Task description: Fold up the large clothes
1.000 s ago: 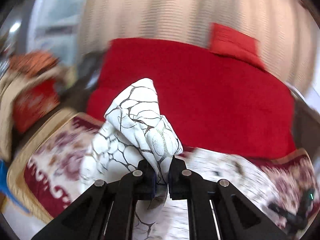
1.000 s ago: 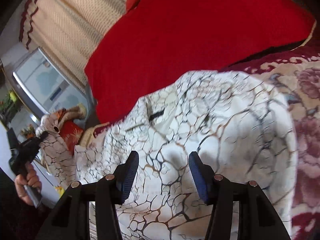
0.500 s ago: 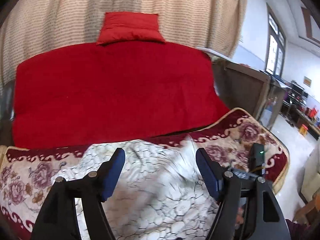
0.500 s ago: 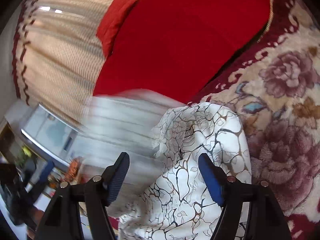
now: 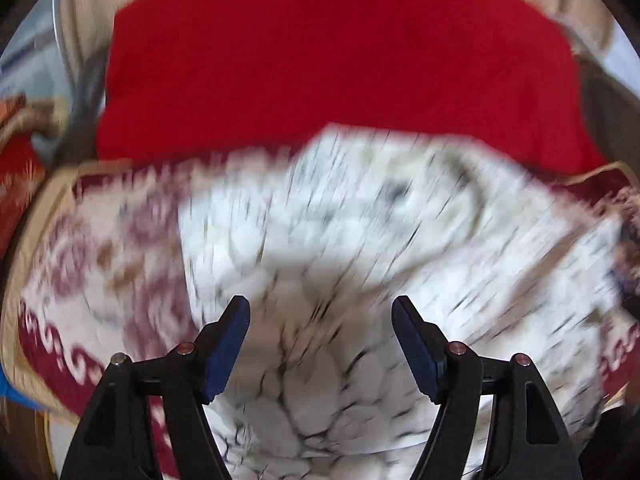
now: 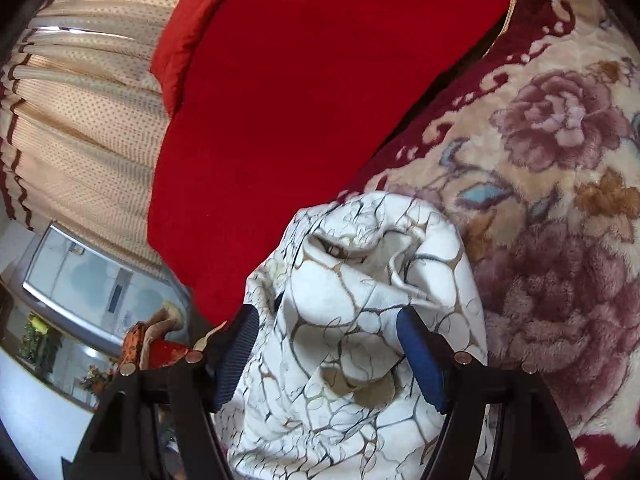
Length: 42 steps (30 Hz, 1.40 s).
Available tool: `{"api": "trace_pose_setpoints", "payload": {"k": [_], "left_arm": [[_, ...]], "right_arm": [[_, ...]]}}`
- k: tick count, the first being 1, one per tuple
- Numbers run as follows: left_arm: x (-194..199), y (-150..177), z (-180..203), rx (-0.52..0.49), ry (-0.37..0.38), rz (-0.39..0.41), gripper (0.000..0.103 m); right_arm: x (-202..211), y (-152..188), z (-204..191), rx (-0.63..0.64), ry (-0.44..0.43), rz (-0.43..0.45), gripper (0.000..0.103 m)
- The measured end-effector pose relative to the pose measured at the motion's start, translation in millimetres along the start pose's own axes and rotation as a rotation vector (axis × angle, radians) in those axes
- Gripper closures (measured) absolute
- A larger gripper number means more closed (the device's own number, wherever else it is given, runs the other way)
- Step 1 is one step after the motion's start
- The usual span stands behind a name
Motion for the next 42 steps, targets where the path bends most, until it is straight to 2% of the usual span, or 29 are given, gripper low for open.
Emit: {"api": "trace_pose_setpoints", "payload": {"k": [2,4,7,9,11,13,15,17,21,24,25,28,31,34,37,41,42], "left_arm": [[-10,23,-2,0.013,0.016,-0.059,0.029],[-6,35,1,-0.036,0.014,-0.035,0.029],[0,47,7,-0.125,-0.007,-0.028,0.029],[7,46,6,-0.125,-0.004,-0.030,0.029],[16,42,2,-0.087,0.007,-0.018,0.029],[27,31,0,-0.060,0.024,0.020,0.029],[39,23,-2,-0.053,0.018,0.072,0.029],[45,17,-3,-0.053,0.000,0.103,0.029],[23,26,1,-0.051,-0.015,0.036,0.029],[-3,52,3,-0.082,-0.043,-0.078,0.029],[-6,56,5,-0.102,-0.056,-0.085,0.029],[1,56,10,-0.159,-0.071,-0.055,0.029],[13,43,13,-0.118,-0.024,-0.005,0.029],[24,27,17,-0.109,-0.030,0.064,0.029],[14,20,22,-0.118,-0.071,0.078,0.028],[-19,34,22,-0.112,-0.107,-0.004,0.028],[-22,35,22,-0.112,-0.111,-0.007,0.028]], "right_arm": [[11,-13,-8,0.042,-0.006,0.094,0.028],[25,-27,-27,0.119,-0.050,0.185,0.028],[23,-38,-52,0.283,-0.049,0.233,0.028],[9,-37,-55,0.319,-0.047,0.181,0.028],[-13,-21,-44,0.290,-0.032,0.032,0.036],[-25,0,-35,0.313,0.011,-0.095,0.069],[-21,15,-26,0.393,0.093,-0.147,0.070],[-10,30,-18,0.425,0.120,-0.208,0.070],[13,52,2,0.443,0.151,-0.303,0.069],[19,60,16,0.455,0.187,-0.320,0.069],[19,59,16,0.452,0.189,-0.321,0.069],[22,48,1,0.447,0.167,-0.284,0.067],[24,36,-27,0.468,0.104,-0.208,0.067],[12,31,-47,0.493,0.064,-0.177,0.067],[-13,34,-47,0.499,0.095,-0.202,0.067],[-56,49,-8,0.489,0.205,-0.290,0.068],[-59,50,-5,0.488,0.210,-0.289,0.068]]}}
Point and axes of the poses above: each gripper's, at about its wrist camera, not at the fingertips, and x roughly against the way its jaws point, z to its right, y to its underside, the point moved 9 cm from there along -x, roughly the way its jaws point, and after that the axes turned 8 degrees about z, right-handed, at the moved point
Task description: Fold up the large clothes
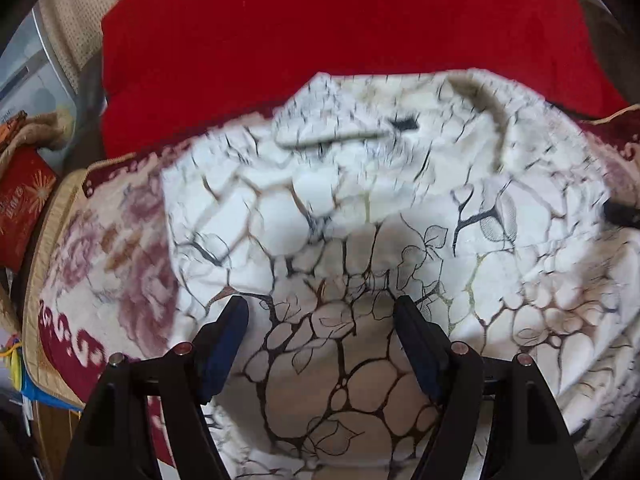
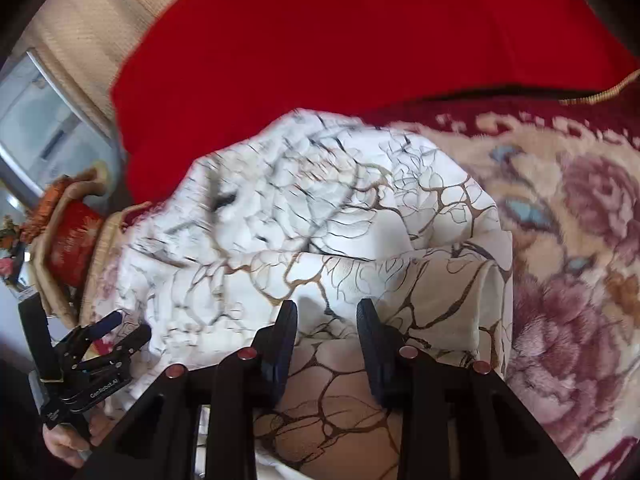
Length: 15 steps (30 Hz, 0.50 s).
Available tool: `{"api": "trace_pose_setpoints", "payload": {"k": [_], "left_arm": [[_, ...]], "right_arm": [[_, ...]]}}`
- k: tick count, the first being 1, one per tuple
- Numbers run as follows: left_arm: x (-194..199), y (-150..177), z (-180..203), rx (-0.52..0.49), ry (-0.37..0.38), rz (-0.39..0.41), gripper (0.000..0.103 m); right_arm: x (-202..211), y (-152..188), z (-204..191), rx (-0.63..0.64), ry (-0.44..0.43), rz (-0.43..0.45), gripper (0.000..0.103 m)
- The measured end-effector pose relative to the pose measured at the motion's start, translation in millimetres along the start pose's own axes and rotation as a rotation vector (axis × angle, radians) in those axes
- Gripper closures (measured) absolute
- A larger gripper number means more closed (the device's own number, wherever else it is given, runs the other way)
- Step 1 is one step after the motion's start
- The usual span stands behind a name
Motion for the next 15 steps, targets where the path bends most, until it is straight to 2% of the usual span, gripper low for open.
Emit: {"api": "trace_pose_setpoints", "payload": {"k": [5,12,13,14,15], "left_arm": [[12,-3,3,-0.014,-0.016,0.048,0.028],[40,-4,1,-0.012,-0.060,0.147,0.028],[41,-3,1,-0.009,-0.061,0.154,0.028],[42,-2,1,-0.006,-0.064,0.161,0.028],[43,0,2,-0.005,-0.069,0.162,0.028]], "right_arm": [[27,-6,-12,0.019,-0.067,0.078,0.068],[54,20,-28,0.075,-0.151,0.071,0.066],[52,25,-29,0.083,-0.149,0.055,0.064],[50,30,-28,0.090,-0.139,0.039,0.057],[42,34,-27,0.093,-0.130,0.005,0.042]]}}
Point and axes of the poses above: each gripper's, at about its wrist camera, not at the fingertips, and x roughly against the way its jaws point, z to its right, y to its underside, the point moved 9 cm from there along -x, roughly the way its jaws point, and after that the axes turned 8 degrees about z, right-handed, at the moved point
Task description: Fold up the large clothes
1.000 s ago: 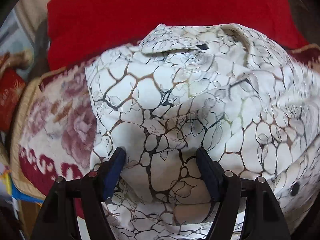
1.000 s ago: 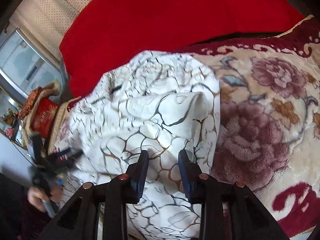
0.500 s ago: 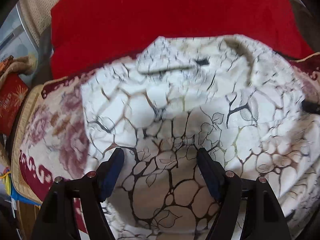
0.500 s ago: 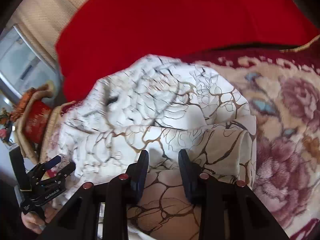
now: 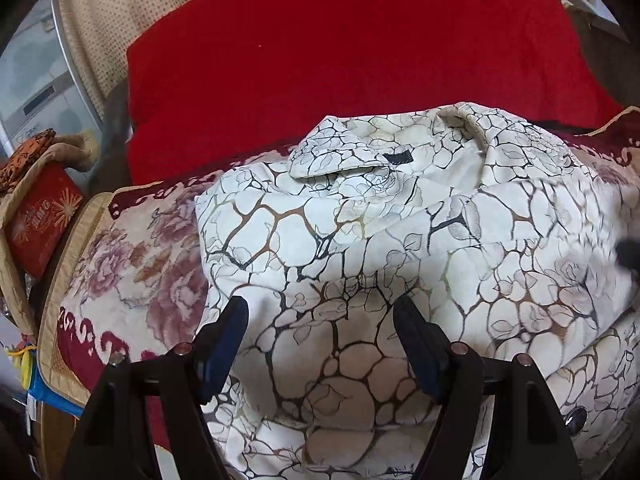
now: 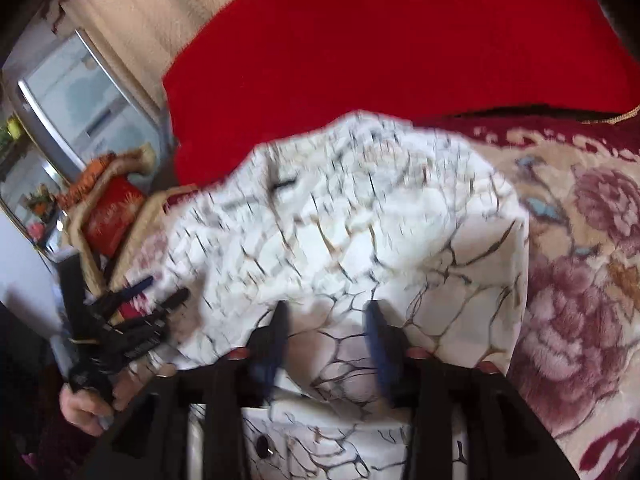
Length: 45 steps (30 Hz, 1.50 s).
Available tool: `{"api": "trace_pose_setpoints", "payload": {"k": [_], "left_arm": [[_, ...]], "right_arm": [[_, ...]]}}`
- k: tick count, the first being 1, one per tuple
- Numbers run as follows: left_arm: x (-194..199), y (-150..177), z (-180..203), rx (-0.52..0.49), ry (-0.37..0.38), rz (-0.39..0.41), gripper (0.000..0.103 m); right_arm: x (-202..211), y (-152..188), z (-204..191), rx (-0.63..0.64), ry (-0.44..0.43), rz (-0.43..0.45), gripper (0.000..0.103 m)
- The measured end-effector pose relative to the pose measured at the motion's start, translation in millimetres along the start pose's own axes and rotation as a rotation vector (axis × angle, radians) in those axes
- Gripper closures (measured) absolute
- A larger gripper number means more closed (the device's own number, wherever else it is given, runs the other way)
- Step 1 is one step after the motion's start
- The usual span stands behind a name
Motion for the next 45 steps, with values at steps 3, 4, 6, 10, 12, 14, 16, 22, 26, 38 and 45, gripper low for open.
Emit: {"api": "trace_pose_setpoints", "payload": {"k": [3,4,6,10,12,14,16,22,26,38,45], "left_arm": [[0,5,1,0.004,0.000,-0.007,0.028],[-1,6,1,0.005,-0.001,-0.009,0.028],[-5,7,1,0.005,-0.001,-0.015,0.028],[-8,9,0,0.008,-0.008,-0.019,0.028],[-10,10,-1,0.009,-0.009,-0.021,0.028],[-13,11,-1,0.007,-0.010,-0.026,0.028],[-19,14,-1,0.004,-0.013,-0.033,0.027],[-34,22,-2,-0.002,-0.026,-0.075,0.010],[-32,20,-16,0.071,-0.020,-0.084,0.009],[-54,34,-88,0.298,-0.109,-0.188,0.007],[-45,-2,-103,0.240,-0.164,-0.101,0.007]], "right_arm": [[-14,15,2,0.021,0.032,-0.066,0.041],[-13,14,0,0.039,0.040,-0.062,0.041],[-8,10,-6,0.064,0.037,-0.036,0.040],[6,-10,-12,0.017,-0.024,0.063,0.040],[8,-20,-17,0.000,-0.043,0.111,0.040],[4,-26,-20,-0.012,-0.048,0.133,0.040],[-13,-24,-18,-0.019,-0.001,0.098,0.042],[-45,-9,-15,0.048,0.119,0.008,0.045],[-30,-11,-15,0.006,0.071,0.050,0.046],[-34,11,-20,0.035,0.016,-0.042,0.046],[-13,-14,-11,-0.065,-0.025,0.084,0.046]]}}
Point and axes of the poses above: each gripper's, at about its wrist camera, not at the fingertips, and x roughly against the way its jaws point, z to its right, y to its underside, the point moved 9 cm from there along -x, roughly the way its jaws point, and after that the axes turned 8 degrees about z, right-handed, at the moved point
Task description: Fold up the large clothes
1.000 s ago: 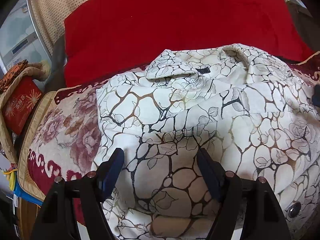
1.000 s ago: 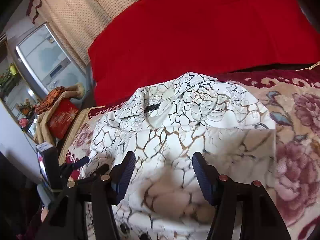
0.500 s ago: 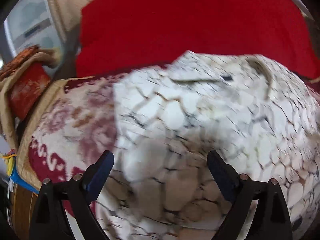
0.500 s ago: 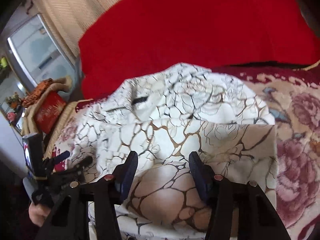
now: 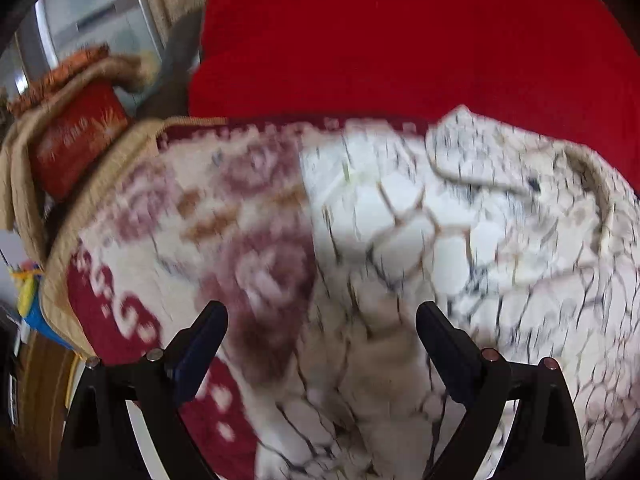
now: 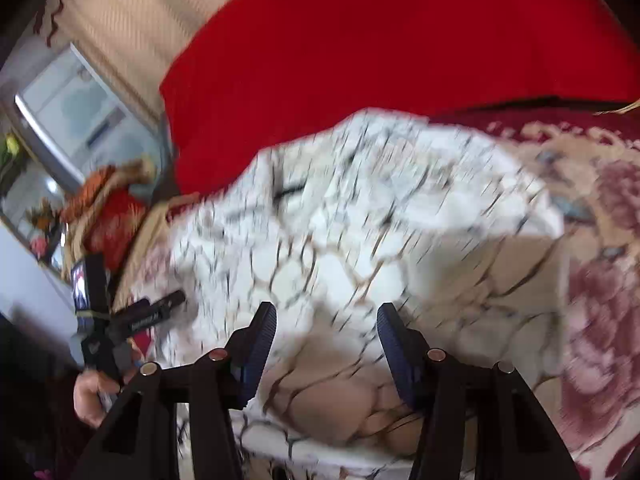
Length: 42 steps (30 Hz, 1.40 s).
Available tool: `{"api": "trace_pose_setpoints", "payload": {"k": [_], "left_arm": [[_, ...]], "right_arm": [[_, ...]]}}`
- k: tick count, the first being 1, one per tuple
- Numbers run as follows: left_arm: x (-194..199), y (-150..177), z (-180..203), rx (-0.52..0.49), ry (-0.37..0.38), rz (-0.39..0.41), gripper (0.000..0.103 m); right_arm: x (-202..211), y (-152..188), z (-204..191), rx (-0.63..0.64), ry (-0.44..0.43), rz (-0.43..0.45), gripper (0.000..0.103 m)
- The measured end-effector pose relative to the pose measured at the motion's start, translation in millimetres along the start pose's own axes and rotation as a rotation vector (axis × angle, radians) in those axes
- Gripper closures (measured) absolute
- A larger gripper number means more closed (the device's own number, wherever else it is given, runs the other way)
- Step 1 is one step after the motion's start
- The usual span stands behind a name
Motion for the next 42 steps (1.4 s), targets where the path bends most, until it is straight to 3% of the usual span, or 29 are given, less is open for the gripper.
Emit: {"api": "trace_pose_setpoints", "payload": {"k": [6,11,18,24,28,30,32,35,39,42], "left_arm": [[-32,-28,-6,0.006,-0.041,-0.025,0.007],[-70,-8,-8,0.031,-0.036,-0.141,0.007],[-24,-9,-15,-0.017,-0.012,-0.076,0.007],[25,9,2,-0.132,0.084,-0.052,0.007],[32,33,21,-0.237,0.118,-0.109,0.007],[29,44,24,-0.278,0.098,-0.146,0.007],[34,47,22,-0.266,0.103,-0.154,0.007],[53,43,15,-0.251,0.114,-0.124,0.007],[74,39,-1,-0.248,0.110,-0.082,0.007],[88,41,-15,-0.215,0.116,-0.070,0.007]], "right_arm": [[15,-25,32,-0.139,0.033,0.115,0.046],[-9,-16,55,-0.206,0.089,0.014,0.049],[-1,-19,49,-0.191,0.051,0.041,0.052],[16,-4,4,-0.019,-0.026,0.063,0.052],[12,13,-19,0.078,-0.052,-0.004,0.052],[1,28,-18,0.110,-0.033,-0.085,0.052],[-1,38,-15,0.130,-0.010,-0.114,0.051],[10,35,-18,0.123,-0.037,-0.088,0.051],[28,37,-27,0.075,-0.131,-0.053,0.051],[35,55,-46,0.051,-0.225,-0.084,0.045]]}}
Point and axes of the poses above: each gripper's, at about its wrist camera, not at the fingertips, and x roughly against the way its jaws point, z to its right, y to its underside, the point moved 9 cm from there along -x, roughly the way its jaws point, and after that the axes turned 8 degrees about z, right-handed, at the moved point
